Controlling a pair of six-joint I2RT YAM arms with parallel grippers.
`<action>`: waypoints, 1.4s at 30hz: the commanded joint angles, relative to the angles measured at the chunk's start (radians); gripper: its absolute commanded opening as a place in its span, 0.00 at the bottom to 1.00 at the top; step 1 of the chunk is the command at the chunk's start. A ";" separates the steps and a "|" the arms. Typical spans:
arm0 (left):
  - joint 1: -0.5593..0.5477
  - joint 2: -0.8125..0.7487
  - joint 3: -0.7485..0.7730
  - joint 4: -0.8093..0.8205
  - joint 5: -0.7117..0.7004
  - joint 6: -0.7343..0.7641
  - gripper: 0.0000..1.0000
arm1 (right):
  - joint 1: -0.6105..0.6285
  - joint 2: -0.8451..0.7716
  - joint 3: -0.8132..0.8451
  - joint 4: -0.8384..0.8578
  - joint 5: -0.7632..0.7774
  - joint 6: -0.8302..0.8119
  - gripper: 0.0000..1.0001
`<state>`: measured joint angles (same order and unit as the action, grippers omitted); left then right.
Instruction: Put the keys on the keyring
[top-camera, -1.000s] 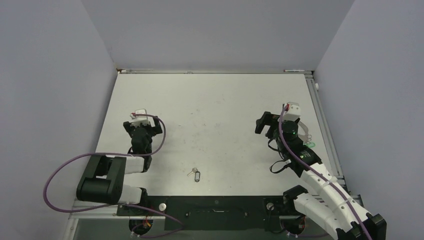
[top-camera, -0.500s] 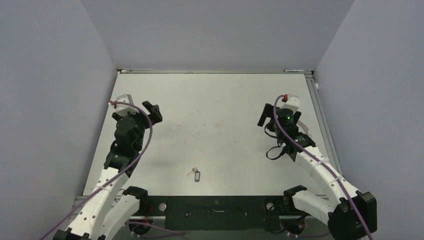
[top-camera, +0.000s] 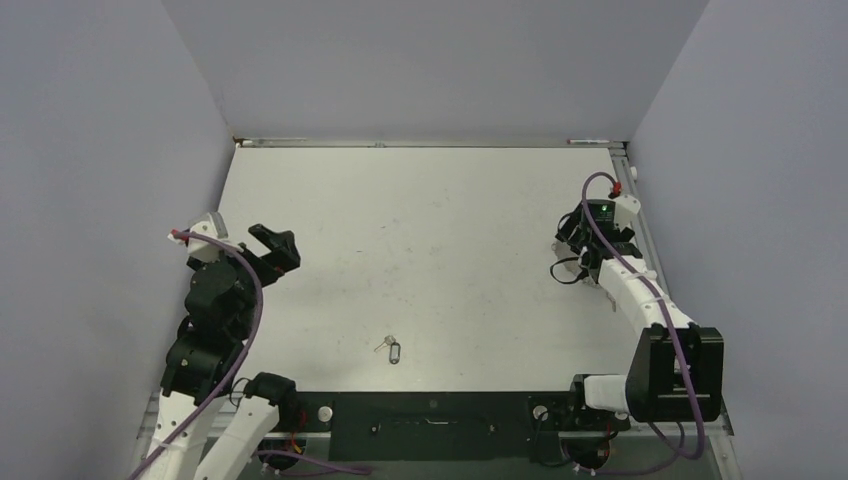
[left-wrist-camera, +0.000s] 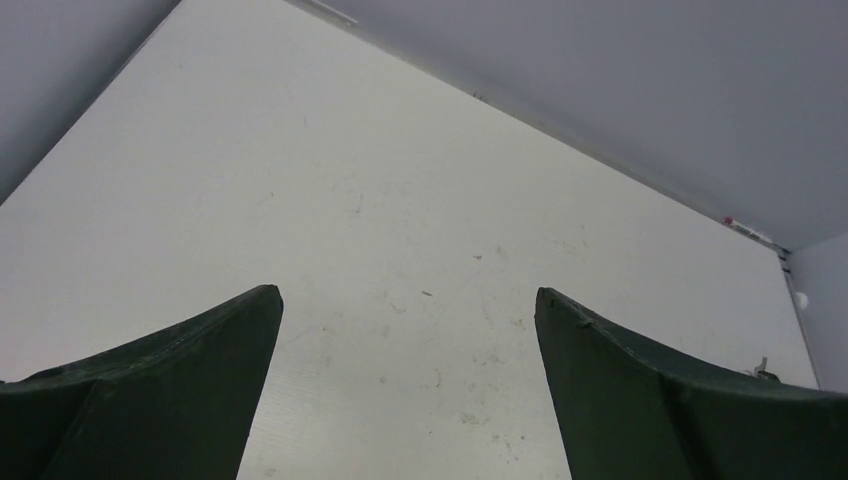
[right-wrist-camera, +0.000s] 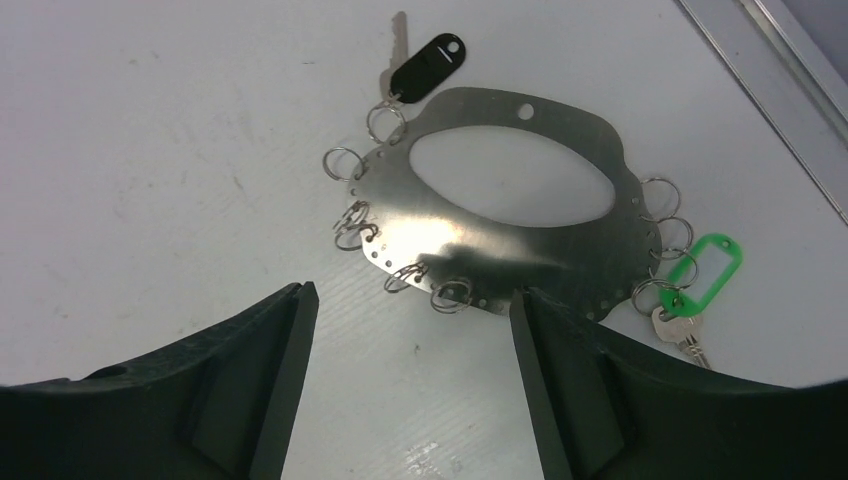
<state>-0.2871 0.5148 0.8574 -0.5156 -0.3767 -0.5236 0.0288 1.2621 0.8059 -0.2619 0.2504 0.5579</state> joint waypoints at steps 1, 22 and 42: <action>0.006 0.002 -0.042 -0.151 -0.025 0.054 0.96 | -0.024 0.081 0.033 0.048 -0.020 0.062 0.71; 0.017 0.086 -0.076 -0.075 0.304 0.156 0.94 | -0.024 0.415 0.199 0.160 0.027 0.149 0.55; 0.020 0.072 -0.083 -0.066 0.332 0.157 0.93 | 0.054 0.578 0.360 0.012 0.223 0.384 0.45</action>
<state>-0.2722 0.5938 0.7746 -0.6235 -0.0654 -0.3805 0.0738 1.8458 1.1244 -0.2379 0.3958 0.8860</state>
